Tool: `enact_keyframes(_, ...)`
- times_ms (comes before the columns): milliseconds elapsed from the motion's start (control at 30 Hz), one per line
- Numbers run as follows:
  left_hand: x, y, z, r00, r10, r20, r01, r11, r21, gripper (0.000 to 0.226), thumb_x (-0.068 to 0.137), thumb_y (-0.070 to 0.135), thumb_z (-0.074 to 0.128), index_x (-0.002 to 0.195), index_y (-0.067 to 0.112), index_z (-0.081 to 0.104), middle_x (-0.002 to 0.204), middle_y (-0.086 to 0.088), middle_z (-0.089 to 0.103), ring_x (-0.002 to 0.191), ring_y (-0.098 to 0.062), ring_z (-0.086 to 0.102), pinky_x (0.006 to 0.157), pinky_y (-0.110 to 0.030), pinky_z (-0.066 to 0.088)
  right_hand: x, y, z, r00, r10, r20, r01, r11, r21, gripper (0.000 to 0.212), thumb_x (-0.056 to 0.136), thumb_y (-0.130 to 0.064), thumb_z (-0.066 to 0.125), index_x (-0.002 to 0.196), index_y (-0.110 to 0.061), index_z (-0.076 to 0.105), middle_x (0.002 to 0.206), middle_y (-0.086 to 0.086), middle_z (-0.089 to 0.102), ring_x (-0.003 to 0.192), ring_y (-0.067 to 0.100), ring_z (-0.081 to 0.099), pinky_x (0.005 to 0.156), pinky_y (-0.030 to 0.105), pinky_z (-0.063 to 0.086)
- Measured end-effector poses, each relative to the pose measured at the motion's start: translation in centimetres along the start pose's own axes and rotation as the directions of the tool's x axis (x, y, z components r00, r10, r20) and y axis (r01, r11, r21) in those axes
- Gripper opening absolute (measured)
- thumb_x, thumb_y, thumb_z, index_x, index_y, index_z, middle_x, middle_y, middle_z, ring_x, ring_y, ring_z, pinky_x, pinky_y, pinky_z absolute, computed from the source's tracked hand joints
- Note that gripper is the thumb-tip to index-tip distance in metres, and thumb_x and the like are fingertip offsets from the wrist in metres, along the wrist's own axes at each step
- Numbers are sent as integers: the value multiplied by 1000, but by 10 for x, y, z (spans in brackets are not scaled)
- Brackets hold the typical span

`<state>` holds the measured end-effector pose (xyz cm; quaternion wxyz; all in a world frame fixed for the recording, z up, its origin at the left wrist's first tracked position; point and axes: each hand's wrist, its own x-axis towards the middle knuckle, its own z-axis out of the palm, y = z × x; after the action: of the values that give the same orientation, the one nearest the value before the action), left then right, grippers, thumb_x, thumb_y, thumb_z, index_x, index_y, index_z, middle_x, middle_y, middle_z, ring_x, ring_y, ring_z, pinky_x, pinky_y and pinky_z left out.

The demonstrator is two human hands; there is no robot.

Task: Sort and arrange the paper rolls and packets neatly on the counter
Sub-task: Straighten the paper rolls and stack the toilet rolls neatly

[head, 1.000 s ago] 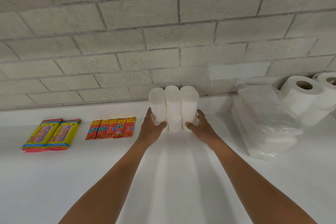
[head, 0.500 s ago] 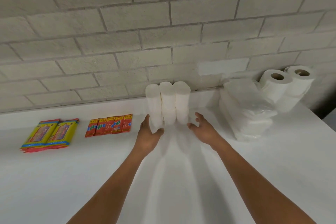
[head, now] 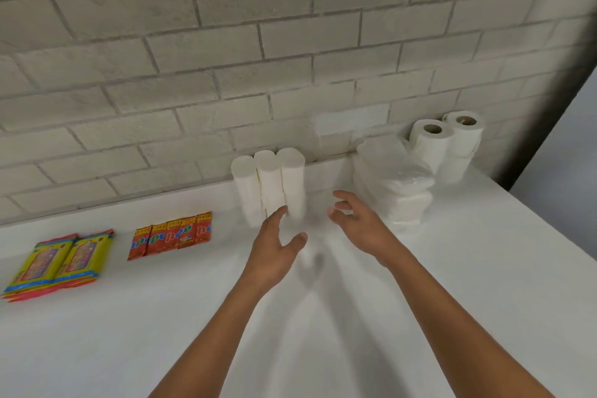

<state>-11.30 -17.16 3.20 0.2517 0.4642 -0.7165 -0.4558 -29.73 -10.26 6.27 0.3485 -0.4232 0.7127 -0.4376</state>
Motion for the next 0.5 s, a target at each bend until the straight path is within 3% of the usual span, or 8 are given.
enact_keyframes(233, 2, 56, 40, 997, 71, 28, -68, 995, -77, 59, 92, 44, 63, 145, 45, 37, 149, 20, 36, 136, -3, 37, 112, -31, 36, -6, -7, -62, 985, -87, -151, 96, 994, 59, 40, 98, -39, 57, 137, -32, 52, 129, -8, 57, 108, 7, 59, 78, 17, 45)
enact_keyframes(367, 14, 83, 73, 998, 60, 6, -58, 989, -134, 53, 92, 50, 60, 141, 49, 40, 145, 23, 40, 133, -1, 39, 101, -25, 37, 3, 0, -110, 956, -114, -269, 149, 982, 113, 29, 99, -32, 56, 128, -30, 61, 110, -14, 61, 98, 2, 61, 87, 21, 50)
enact_keyframes(500, 33, 111, 111, 1000, 13, -26, -17, 986, -167, 51, 93, 55, 57, 141, 48, 41, 147, 18, 41, 132, -2, 41, 96, -25, 35, 25, 20, -165, 942, -100, -319, 147, 981, 128, 25, 99, -29, 55, 122, -28, 65, 110, -10, 63, 100, 5, 61, 89, 25, 50)
